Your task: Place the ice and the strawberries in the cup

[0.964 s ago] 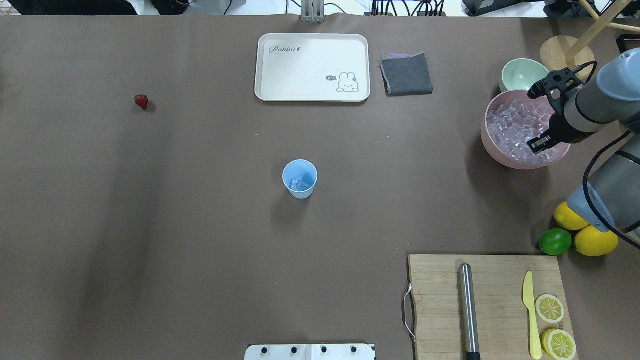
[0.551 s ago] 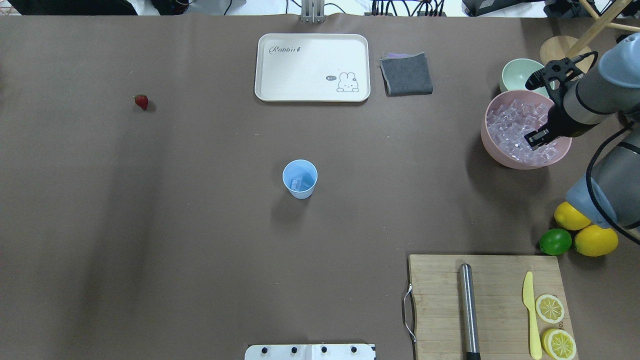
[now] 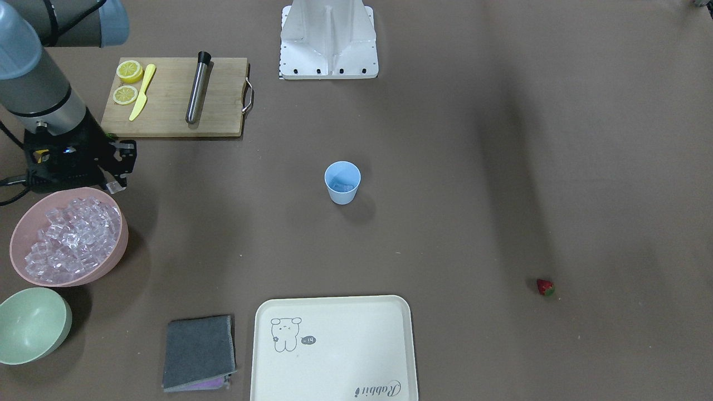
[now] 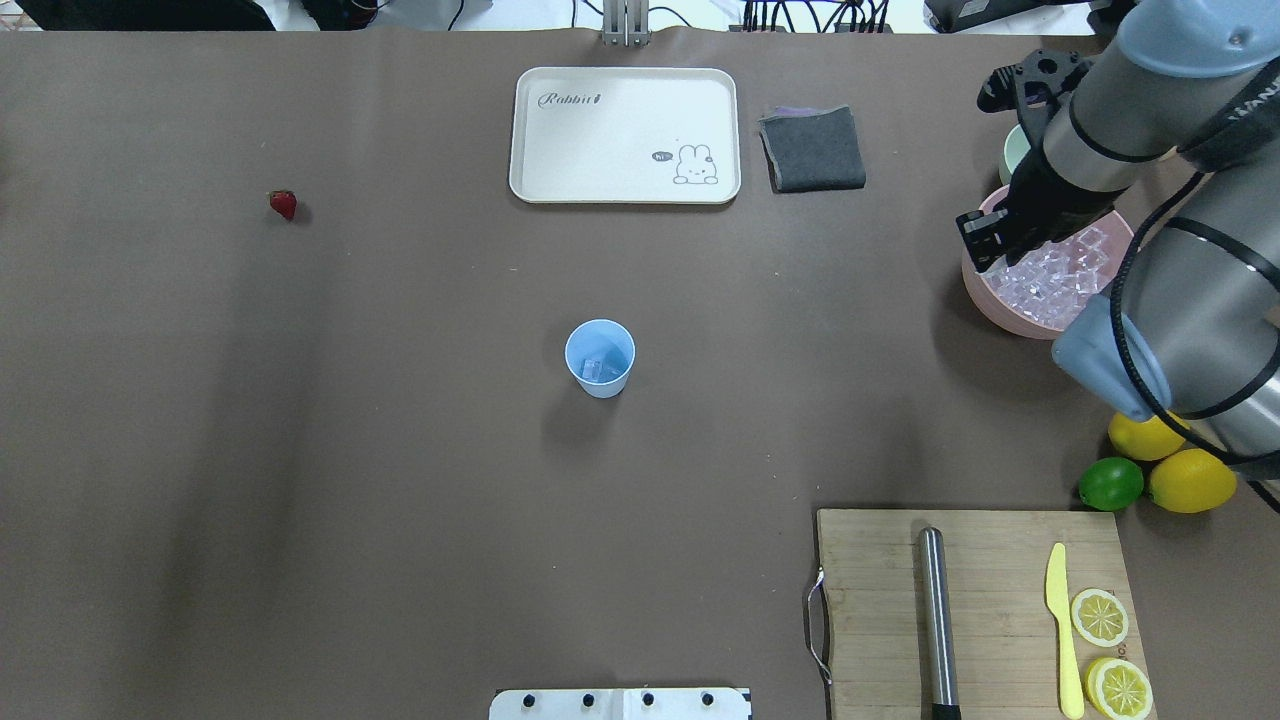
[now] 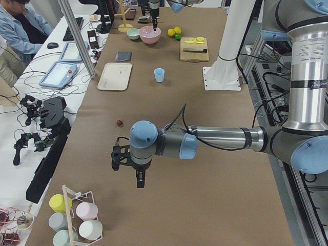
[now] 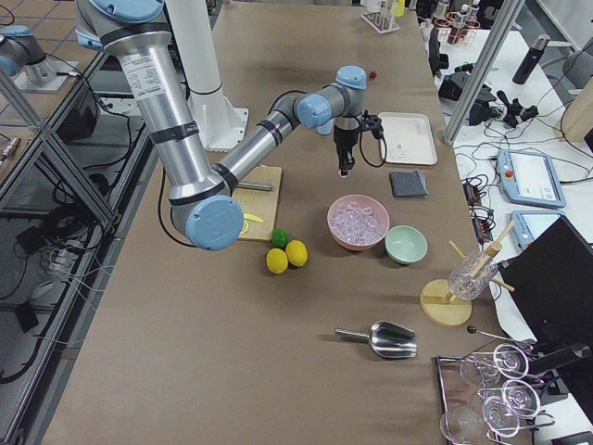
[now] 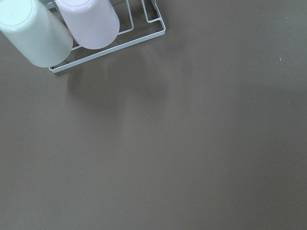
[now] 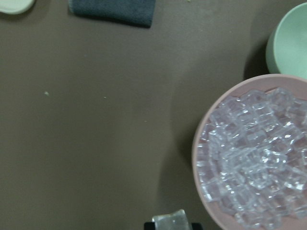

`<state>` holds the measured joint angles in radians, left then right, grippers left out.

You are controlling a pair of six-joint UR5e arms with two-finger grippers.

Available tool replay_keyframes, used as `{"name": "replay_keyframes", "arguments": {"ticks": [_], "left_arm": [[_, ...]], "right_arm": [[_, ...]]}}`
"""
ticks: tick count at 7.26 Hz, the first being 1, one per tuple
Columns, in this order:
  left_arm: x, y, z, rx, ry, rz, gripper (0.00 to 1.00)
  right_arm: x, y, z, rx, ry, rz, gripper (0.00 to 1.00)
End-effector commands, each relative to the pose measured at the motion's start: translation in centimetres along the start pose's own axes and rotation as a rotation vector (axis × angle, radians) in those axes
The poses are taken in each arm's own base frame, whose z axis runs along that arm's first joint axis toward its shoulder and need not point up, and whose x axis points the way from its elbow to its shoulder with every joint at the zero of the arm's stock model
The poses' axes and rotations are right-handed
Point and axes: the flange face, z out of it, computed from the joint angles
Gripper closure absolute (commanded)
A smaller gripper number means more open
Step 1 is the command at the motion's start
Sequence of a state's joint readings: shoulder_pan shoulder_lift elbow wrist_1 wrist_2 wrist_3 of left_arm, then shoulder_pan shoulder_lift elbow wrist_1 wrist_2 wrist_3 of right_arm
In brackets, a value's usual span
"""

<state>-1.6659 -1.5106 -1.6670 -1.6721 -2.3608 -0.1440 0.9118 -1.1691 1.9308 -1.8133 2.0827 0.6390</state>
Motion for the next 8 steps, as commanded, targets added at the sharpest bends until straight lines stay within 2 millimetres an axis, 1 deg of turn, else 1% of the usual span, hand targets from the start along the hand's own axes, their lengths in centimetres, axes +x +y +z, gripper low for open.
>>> {"name": "replay_keyframes", "arguments": {"ticks": [1,2,3,4,5,6,7,8], "left_arm": [[0.1,-0.1,-0.1,0.002,0.0,0.002,0.03],[0.1,-0.1,-0.1,0.001,0.002,0.002,0.03],[0.0,0.0,0.0,0.0,0.002,0.0,0.03],[-0.1,0.2,0.1,-0.003,0.001,-0.001,0.03],[-0.4,0.4,0.3,-0.008,-0.001,-0.005,0.03],[-0.7,0.4,0.6,-0.012,-0.002,-0.006,0.03],[-0.9,0.4,0.8,-0.015,-0.002,-0.011,0.03],[-0.8,0.3,0.7,-0.013,-0.002,-0.011,0.03]], "right_arm": [[-10.0,1.4,0.0,-0.018,-0.074,0.129,0.8],[-13.9,2.3,-0.5,-0.025,-0.107,0.165,0.8],[-17.9,3.4,-0.5,-0.016,-0.115,0.204,0.8],[-20.9,5.0,0.6,-0.015,-0.114,0.226,0.8],[-23.5,5.2,1.6,-0.003,-0.167,0.273,0.8],[-26.3,5.5,2.8,0.011,-0.185,0.318,0.8],[-28.6,5.1,2.5,0.016,-0.195,0.344,0.8],[-30.2,4.2,1.9,0.015,-0.202,0.384,0.8]]}}
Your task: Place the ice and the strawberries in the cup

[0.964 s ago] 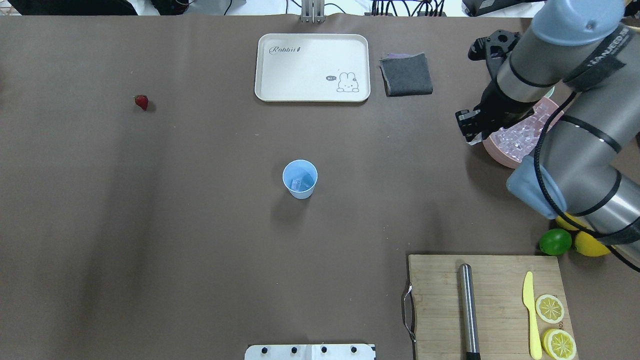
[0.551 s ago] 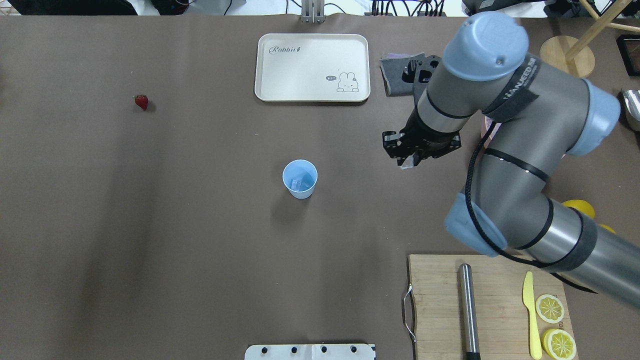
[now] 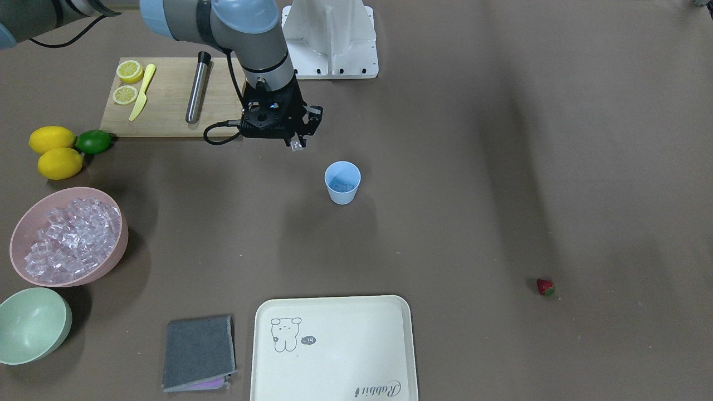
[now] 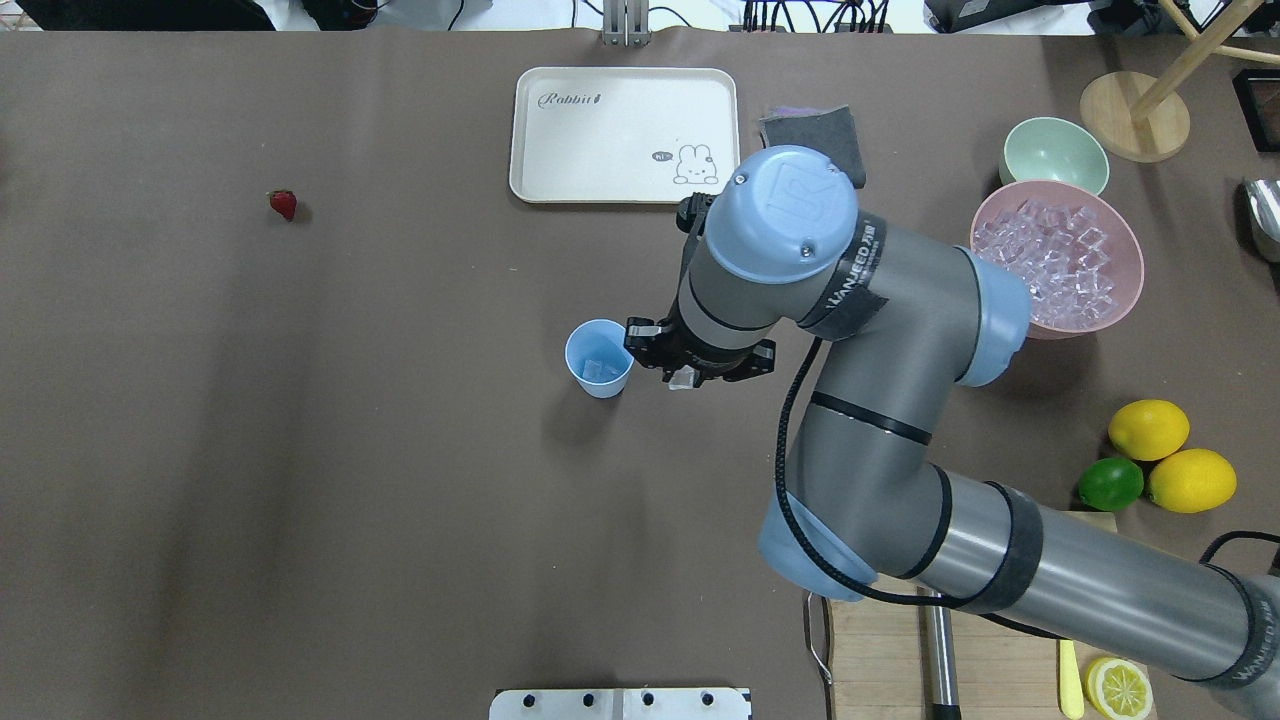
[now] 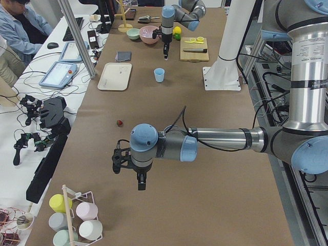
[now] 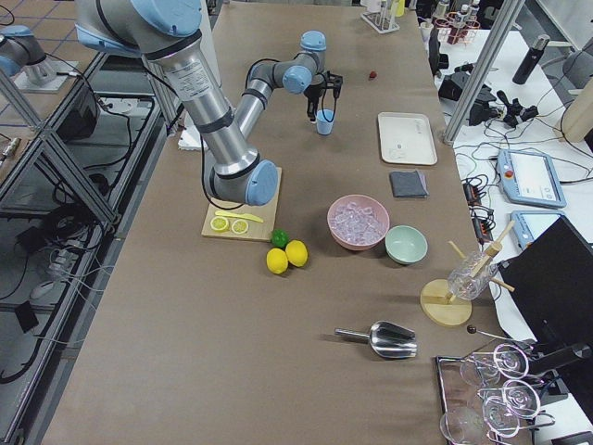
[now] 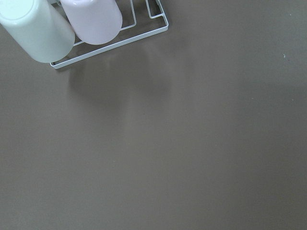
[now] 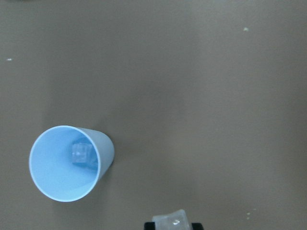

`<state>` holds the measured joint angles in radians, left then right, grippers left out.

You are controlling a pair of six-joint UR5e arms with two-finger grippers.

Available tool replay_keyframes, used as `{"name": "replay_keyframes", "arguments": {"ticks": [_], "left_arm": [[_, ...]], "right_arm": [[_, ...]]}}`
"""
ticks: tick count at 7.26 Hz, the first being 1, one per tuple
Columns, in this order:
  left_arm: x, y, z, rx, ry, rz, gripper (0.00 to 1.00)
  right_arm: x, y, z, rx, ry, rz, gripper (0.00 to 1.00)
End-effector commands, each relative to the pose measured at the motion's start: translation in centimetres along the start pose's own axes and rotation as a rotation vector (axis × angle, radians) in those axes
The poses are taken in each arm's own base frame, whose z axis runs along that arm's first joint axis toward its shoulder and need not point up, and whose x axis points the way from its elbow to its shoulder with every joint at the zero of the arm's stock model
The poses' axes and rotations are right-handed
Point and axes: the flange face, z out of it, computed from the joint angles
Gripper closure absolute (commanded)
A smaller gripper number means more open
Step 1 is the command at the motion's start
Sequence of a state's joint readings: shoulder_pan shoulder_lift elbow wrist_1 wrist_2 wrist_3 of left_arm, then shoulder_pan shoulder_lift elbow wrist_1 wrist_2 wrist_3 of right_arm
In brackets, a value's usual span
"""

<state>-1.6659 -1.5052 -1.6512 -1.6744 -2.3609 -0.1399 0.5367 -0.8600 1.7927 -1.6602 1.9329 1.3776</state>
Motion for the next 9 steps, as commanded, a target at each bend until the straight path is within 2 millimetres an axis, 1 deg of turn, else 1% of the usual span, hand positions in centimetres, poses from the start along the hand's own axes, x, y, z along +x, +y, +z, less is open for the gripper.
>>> {"name": "replay_keyframes", "arguments": {"ticks": [1,2,3,4,5,6,7,8,9], "left_arm": [[0.2,-0.1,-0.2,0.004,0.002,0.003,0.03],[0.5,-0.1,-0.4,0.009,0.003,0.007,0.03],[0.5,0.0,-0.5,0.01,0.004,0.009,0.03],[0.6,-0.1,-0.6,0.011,0.006,0.007,0.03],[0.8,-0.2,-0.7,0.014,0.007,0.011,0.03],[0.8,-0.2,-0.7,0.014,0.007,0.011,0.03],[1.0,-0.1,-0.9,0.017,0.009,0.016,0.03],[1.0,-0.1,-0.9,0.017,0.009,0.016,0.03],[0.9,0.0,-0.8,0.016,0.007,0.016,0.03]], "right_arm": [[-3.2,0.1,-0.3,0.003,-0.024,0.047,0.8],[-4.2,0.1,-1.1,0.012,-0.042,0.043,0.8],[-4.4,-0.2,-1.6,0.019,-0.048,0.059,0.8],[-4.2,-0.9,-0.8,0.053,-0.027,0.065,0.8],[-4.3,-1.3,-0.1,0.079,-0.043,0.059,0.8],[-4.8,-2.0,1.9,0.085,-0.077,0.086,0.8],[-5.2,-2.5,2.8,0.111,-0.102,0.093,0.8],[-5.2,-2.3,3.2,0.113,-0.097,0.092,0.8],[-5.2,-2.3,3.1,0.113,-0.099,0.092,0.8]]}}
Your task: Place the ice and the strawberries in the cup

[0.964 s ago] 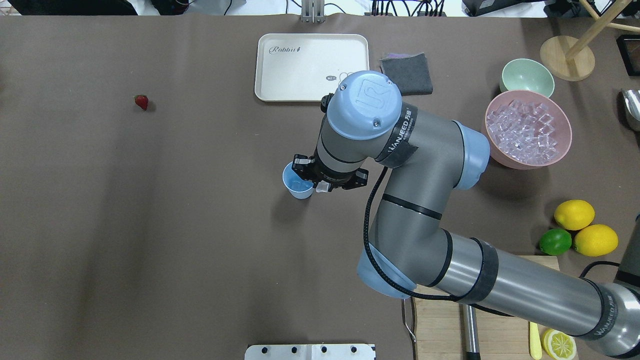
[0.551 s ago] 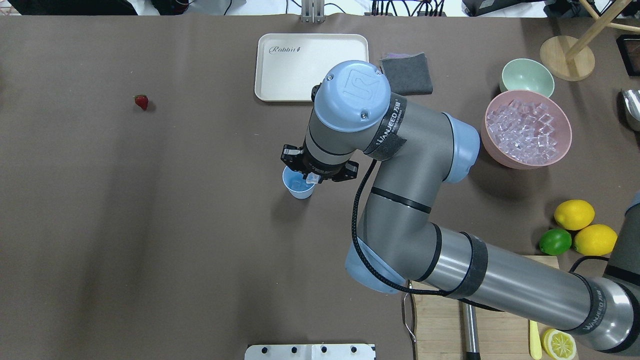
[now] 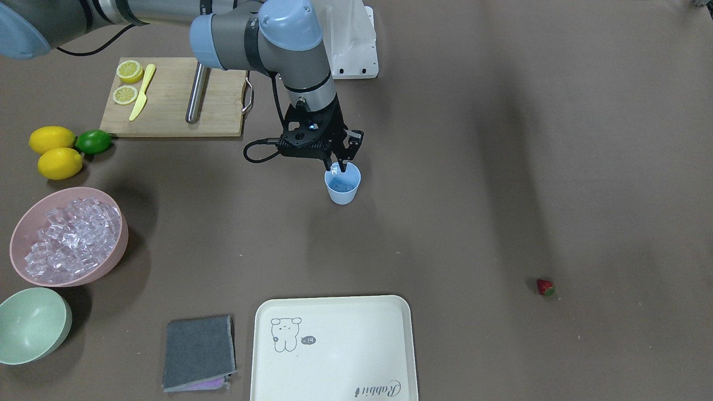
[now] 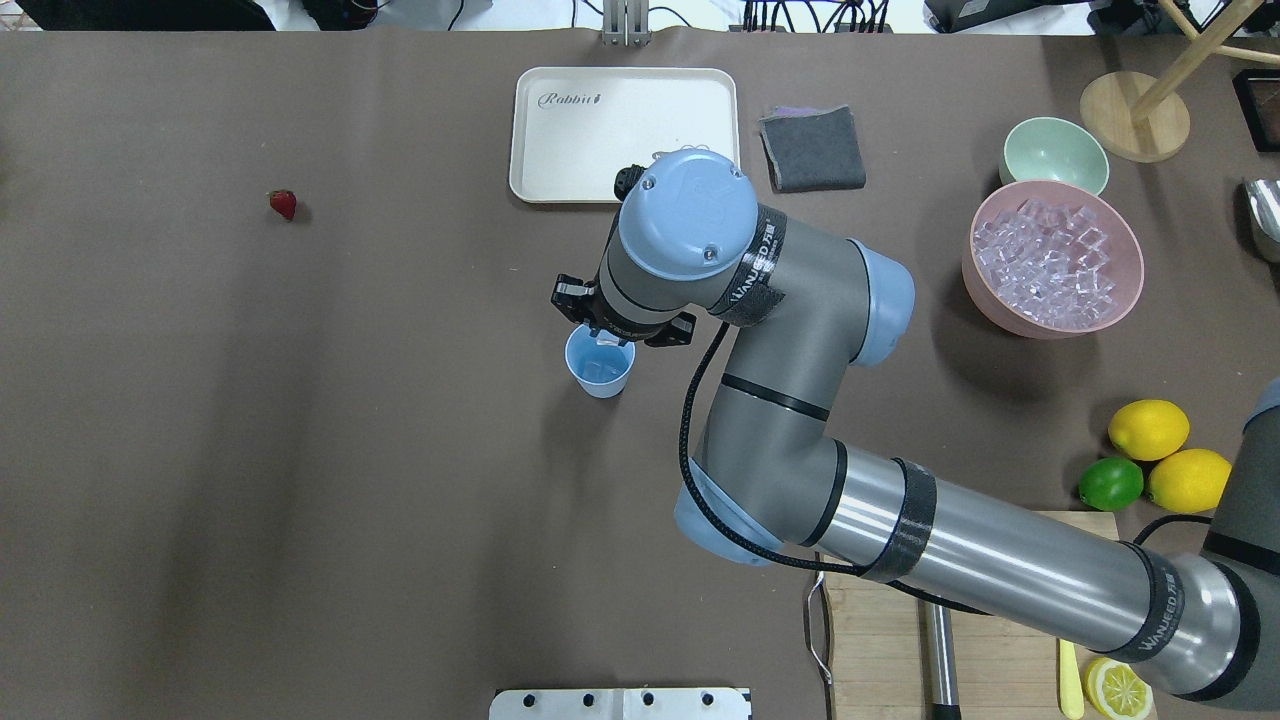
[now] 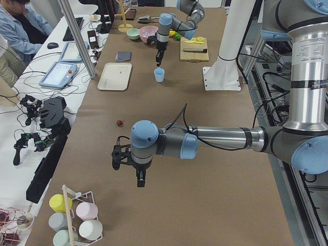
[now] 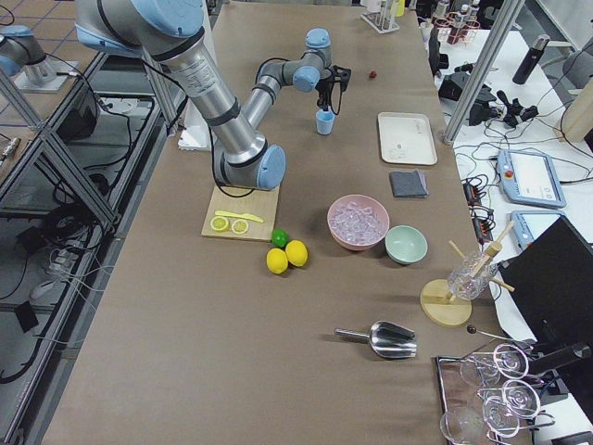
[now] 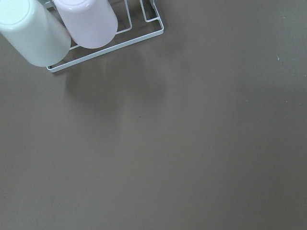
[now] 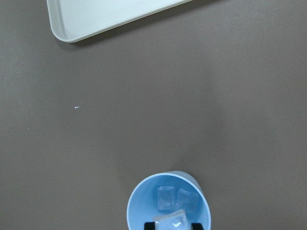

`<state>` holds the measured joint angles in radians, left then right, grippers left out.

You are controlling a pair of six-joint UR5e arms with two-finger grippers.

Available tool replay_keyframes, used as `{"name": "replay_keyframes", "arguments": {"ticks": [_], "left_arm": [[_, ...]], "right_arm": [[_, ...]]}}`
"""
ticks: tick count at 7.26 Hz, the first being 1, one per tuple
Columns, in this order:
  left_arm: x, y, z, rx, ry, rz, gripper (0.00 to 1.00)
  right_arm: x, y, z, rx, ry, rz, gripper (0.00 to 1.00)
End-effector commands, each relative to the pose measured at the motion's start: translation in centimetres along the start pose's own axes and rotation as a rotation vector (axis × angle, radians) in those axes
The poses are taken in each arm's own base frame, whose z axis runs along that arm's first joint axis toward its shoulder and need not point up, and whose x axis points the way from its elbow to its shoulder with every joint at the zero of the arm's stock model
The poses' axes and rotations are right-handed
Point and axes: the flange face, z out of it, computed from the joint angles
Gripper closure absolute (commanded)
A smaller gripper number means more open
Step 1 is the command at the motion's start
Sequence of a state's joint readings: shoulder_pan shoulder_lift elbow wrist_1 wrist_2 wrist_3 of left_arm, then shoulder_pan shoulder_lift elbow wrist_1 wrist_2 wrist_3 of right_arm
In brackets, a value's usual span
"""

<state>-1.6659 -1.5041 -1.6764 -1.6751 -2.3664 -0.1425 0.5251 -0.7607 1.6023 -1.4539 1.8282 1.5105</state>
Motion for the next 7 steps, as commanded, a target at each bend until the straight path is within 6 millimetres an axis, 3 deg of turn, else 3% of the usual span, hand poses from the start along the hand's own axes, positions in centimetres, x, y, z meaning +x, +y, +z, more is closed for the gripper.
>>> {"name": "replay_keyframes", "arguments": {"ticks": [1,2,6,7], "left_arm": [[0.0,0.0,0.0,0.001,0.001,-0.001,0.03],[0.1,0.0,-0.1,0.002,0.001,-0.001,0.03],[-0.3,0.2,0.3,0.006,-0.003,0.009,0.02],[-0.4,0.8,0.2,0.024,0.004,0.023,0.02]], "right_arm": [[-0.2,0.2,0.2,0.002,-0.007,0.001,0.64],[-0.1,0.6,0.3,-0.002,-0.005,0.036,0.01],[0.6,0.0,0.3,-0.015,0.009,0.016,0.0],[2.2,-0.9,0.3,-0.022,0.019,0.014,0.0]]}}
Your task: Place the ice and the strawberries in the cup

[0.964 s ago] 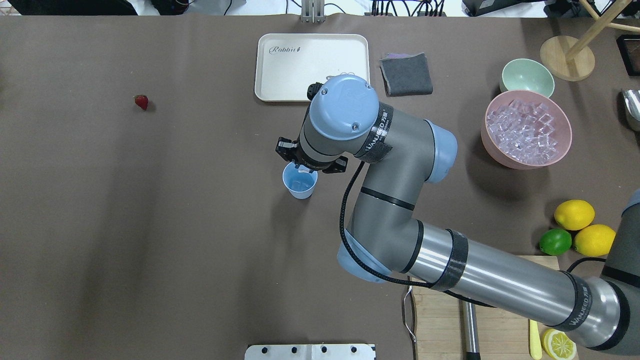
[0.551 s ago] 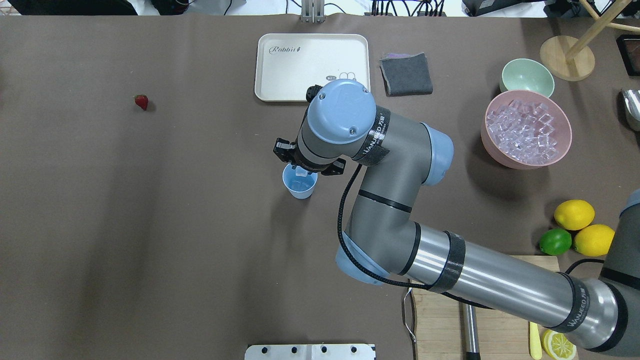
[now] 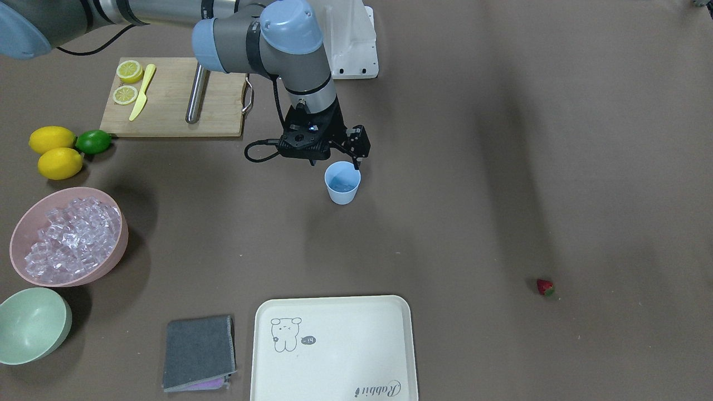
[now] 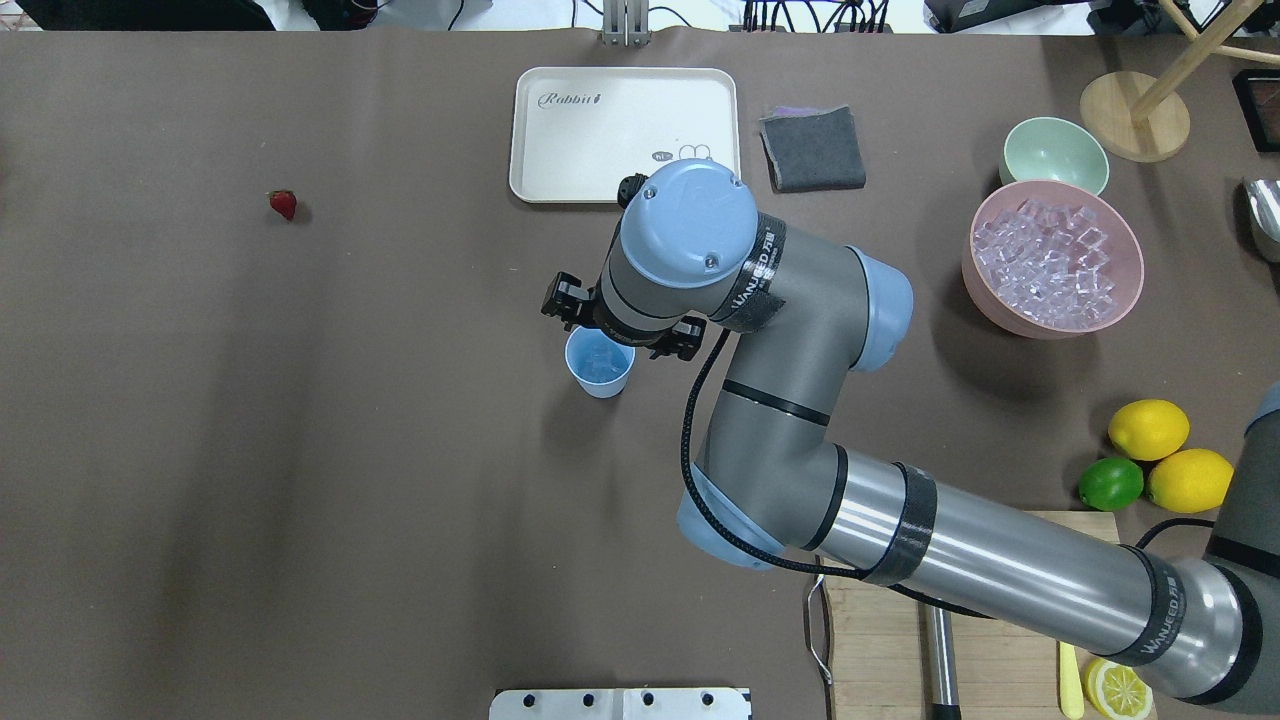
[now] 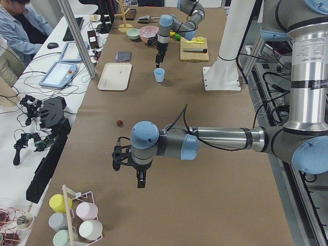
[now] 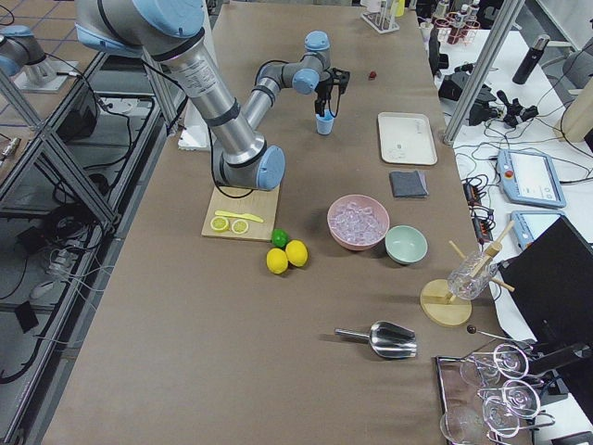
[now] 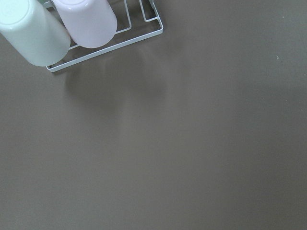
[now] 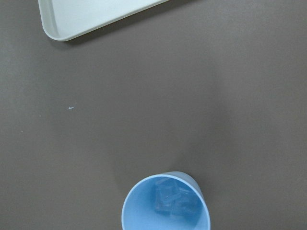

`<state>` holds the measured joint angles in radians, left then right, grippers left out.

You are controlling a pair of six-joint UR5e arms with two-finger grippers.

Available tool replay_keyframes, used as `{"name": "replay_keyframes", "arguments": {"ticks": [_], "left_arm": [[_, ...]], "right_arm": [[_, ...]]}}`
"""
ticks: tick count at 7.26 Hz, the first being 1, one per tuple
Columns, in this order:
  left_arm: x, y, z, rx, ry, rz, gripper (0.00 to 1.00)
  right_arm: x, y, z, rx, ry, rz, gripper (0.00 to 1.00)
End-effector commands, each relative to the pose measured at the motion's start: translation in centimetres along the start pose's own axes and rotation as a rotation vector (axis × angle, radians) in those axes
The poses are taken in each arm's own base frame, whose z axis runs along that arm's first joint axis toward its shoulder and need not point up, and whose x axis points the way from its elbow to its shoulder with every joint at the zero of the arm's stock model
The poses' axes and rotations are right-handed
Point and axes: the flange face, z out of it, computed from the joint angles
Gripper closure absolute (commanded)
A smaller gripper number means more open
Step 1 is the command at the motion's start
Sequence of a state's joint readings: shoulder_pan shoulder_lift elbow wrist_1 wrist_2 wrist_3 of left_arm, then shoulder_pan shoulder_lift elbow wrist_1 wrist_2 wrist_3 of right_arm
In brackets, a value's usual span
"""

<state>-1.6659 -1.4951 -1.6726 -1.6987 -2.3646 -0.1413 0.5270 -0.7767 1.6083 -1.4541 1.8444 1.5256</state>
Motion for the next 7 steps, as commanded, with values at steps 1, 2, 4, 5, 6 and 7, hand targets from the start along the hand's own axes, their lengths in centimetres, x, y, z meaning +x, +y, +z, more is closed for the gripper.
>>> {"name": "replay_keyframes", "arguments": {"ticks": [1,2,4,5,6,7], "left_arm": [[-0.5,0.6,0.4,0.018,0.003,0.017,0.02],[-0.4,0.4,0.5,0.016,0.005,0.019,0.02],[-0.4,0.2,0.4,0.017,0.005,0.017,0.02],[-0.4,0.1,0.5,0.017,0.005,0.017,0.02],[-0.6,0.2,0.7,0.013,0.004,0.015,0.02],[-0.5,0.2,0.6,0.014,0.005,0.013,0.02]], "right_arm": [[5.7,-2.6,-0.1,-0.024,0.036,-0.034,0.0],[8.4,-3.4,-1.4,-0.023,0.074,-0.068,0.0],[9.6,-5.4,-4.8,-0.024,0.164,-0.161,0.0],[11.4,-7.7,-5.9,-0.035,0.162,-0.174,0.0],[14.2,-10.3,-6.6,-0.04,0.177,-0.188,0.0],[17.7,-11.8,-7.0,-0.036,0.201,-0.238,0.0]]}}
